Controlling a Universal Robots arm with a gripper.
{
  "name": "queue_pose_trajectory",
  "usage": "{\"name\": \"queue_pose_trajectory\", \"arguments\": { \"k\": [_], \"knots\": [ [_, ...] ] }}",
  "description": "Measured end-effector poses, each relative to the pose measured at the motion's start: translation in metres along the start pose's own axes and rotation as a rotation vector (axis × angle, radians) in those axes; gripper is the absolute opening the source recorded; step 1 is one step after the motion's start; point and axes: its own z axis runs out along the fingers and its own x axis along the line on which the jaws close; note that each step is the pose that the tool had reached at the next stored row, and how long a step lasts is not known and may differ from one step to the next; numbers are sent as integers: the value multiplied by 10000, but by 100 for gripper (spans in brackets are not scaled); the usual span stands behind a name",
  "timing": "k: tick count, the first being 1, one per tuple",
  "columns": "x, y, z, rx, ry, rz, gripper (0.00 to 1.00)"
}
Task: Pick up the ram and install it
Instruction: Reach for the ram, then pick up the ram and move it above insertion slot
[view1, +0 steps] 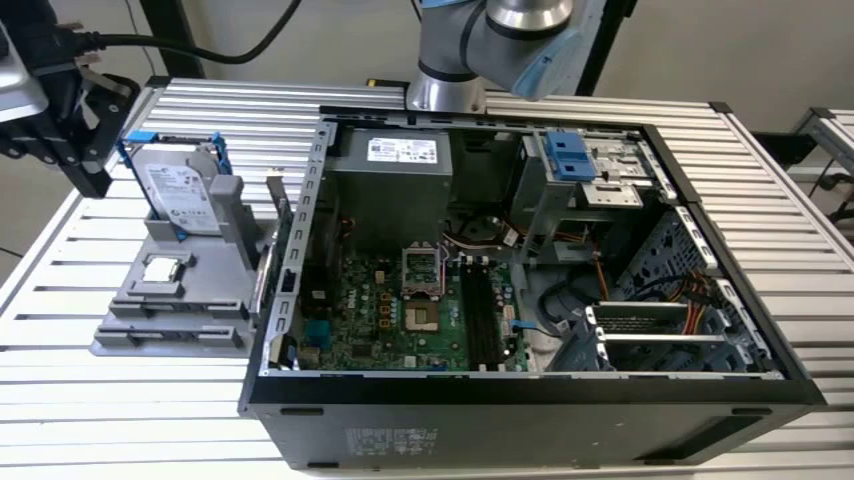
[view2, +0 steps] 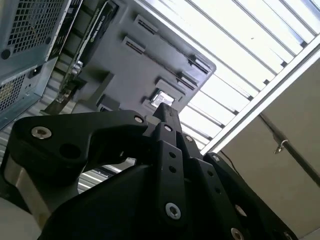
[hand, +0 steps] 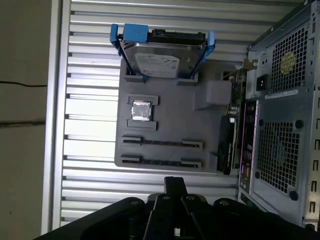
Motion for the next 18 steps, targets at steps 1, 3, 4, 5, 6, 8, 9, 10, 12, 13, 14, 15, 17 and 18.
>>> {"name": "queue_pose_trajectory", "arguments": {
  "k": [1, 3, 4, 5, 6, 8, 9, 10, 12, 13, 14, 15, 17, 18],
  "knots": [
    [0, 0, 0, -1, 3, -75, 0],
    [0, 0, 0, -3, 9, -212, 0],
    [0, 0, -1, -3, 13, -277, 0],
    [0, 0, -2, -4, 16, -338, 0],
    [0, 0, -2, -5, 18, -398, 0],
    [0, 0, -4, -7, 24, -518, 0],
    [0, 0, -6, -7, 28, -582, 0],
    [0, 0, -7, -7, 31, -648, 0],
    [0, 1, -10, -9, 37, -775, 0],
    [0, 1, -11, -10, 40, -836, 0],
    [0, 1, -12, -10, 44, -899, 0],
    [0, 1, -13, -11, 46, -967, 0],
    [0, 1, -16, -13, 53, -1105, 0],
    [0, 1, -17, -13, 57, -1169, 0]
  ]
}}
